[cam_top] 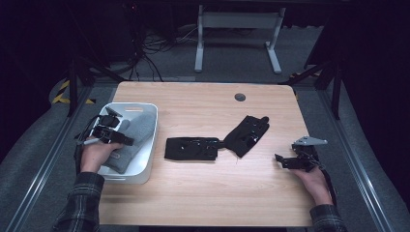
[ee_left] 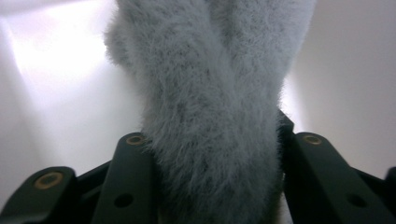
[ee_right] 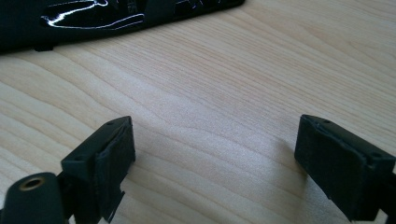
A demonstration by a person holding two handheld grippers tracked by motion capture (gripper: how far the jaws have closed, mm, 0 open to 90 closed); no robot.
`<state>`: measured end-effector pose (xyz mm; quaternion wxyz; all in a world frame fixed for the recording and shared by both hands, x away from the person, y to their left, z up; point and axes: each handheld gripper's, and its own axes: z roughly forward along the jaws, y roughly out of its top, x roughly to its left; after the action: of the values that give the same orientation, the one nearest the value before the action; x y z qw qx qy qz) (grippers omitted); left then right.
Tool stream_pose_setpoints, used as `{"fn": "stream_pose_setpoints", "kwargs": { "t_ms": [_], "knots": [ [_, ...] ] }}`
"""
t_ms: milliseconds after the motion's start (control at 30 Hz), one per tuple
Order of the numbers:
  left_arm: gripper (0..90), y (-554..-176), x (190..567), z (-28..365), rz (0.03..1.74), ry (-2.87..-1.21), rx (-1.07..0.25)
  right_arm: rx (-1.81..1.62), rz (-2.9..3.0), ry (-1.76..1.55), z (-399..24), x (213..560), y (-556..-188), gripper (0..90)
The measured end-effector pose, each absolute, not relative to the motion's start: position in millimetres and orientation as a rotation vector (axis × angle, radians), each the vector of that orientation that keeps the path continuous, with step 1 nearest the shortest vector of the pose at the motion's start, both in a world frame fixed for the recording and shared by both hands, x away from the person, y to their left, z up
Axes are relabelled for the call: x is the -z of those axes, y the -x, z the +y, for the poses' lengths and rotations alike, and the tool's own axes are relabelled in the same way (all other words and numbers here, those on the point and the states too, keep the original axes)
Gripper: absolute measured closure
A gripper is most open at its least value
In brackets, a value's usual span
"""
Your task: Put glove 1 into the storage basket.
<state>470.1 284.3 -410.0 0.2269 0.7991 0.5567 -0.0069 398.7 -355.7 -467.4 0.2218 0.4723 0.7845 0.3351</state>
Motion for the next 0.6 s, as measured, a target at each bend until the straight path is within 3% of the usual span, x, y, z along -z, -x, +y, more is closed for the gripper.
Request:
{"fn": "stream_pose_setpoints", "kwargs": {
  "t_ms": [33,133,167,233,367,600],
  "knots": [
    [54.7,-470.1,411.1,284.9,1.525,-2.197,0.014,-0.926,2.168,-1.305,-355.7,467.4,-398.7,12.7],
    [41.8,-470.1,413.1,286.5,1.519,-2.199,0.019,-0.927,2.169,-1.303,-355.6,467.4,-398.7,12.8],
    [41.8,-469.3,412.2,287.6,1.510,-2.206,-0.007,-0.926,2.170,-1.301,-355.8,467.4,-398.7,12.8],
    [31.1,-466.0,407.3,288.8,1.508,-2.193,-0.066,-0.927,2.169,-1.303,-355.7,467.4,-398.7,12.7],
    [20.8,-462.6,399.0,291.3,1.508,-2.191,-0.121,-0.927,2.169,-1.303,-355.6,467.4,-398.7,12.8],
    [17.1,-447.1,365.4,287.1,1.418,-2.125,-0.216,-0.927,2.168,-1.304,-355.5,467.4,-398.6,12.7]
  ]
}}
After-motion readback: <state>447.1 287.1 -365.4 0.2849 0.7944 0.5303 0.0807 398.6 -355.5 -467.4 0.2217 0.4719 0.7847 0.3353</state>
